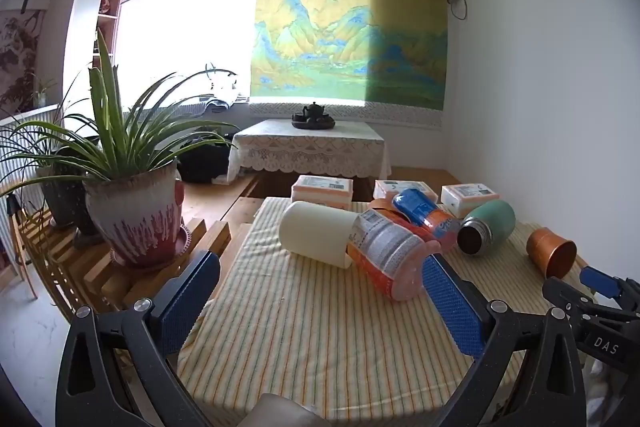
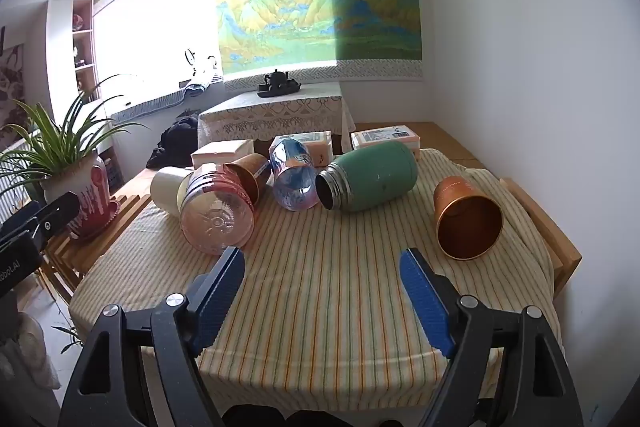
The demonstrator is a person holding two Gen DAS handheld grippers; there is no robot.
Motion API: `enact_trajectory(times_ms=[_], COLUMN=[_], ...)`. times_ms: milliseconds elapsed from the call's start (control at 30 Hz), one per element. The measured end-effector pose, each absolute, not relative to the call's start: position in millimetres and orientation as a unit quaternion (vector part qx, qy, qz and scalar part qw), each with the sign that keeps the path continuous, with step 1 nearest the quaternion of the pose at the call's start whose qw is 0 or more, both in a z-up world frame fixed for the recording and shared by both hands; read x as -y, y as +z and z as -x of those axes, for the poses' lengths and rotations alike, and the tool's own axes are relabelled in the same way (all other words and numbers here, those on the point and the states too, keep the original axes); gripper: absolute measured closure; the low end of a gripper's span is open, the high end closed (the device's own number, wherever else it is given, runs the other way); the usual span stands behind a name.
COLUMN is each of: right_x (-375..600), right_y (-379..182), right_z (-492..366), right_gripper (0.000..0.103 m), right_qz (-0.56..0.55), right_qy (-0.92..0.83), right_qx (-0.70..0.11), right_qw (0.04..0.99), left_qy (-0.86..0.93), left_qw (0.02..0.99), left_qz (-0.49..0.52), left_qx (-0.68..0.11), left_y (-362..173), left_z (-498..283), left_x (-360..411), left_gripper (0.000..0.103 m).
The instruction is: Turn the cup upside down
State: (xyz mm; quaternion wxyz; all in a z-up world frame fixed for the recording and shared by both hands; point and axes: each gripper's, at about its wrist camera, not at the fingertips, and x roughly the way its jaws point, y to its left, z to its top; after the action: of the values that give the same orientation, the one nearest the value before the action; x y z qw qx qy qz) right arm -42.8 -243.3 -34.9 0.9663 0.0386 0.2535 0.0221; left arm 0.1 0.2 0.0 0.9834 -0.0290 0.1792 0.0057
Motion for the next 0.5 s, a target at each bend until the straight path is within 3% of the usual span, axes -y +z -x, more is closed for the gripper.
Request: enact_trajectory(times_ms=[500], right_x=[246.5], right_y=[-40.1], right_z=[44.1], right_gripper=[0.026], right_qz=[-0.035], right_qy=[0.019], right_qx=[-0.247], right_qw=[0.968], left_qy=[0.012], left_qw=[0.985], left_qz=[0.027], left_qx=[-0.171], left_y=[-0.9], left_z=[-1.4], left_x=[-2.8], left_gripper=[0.001])
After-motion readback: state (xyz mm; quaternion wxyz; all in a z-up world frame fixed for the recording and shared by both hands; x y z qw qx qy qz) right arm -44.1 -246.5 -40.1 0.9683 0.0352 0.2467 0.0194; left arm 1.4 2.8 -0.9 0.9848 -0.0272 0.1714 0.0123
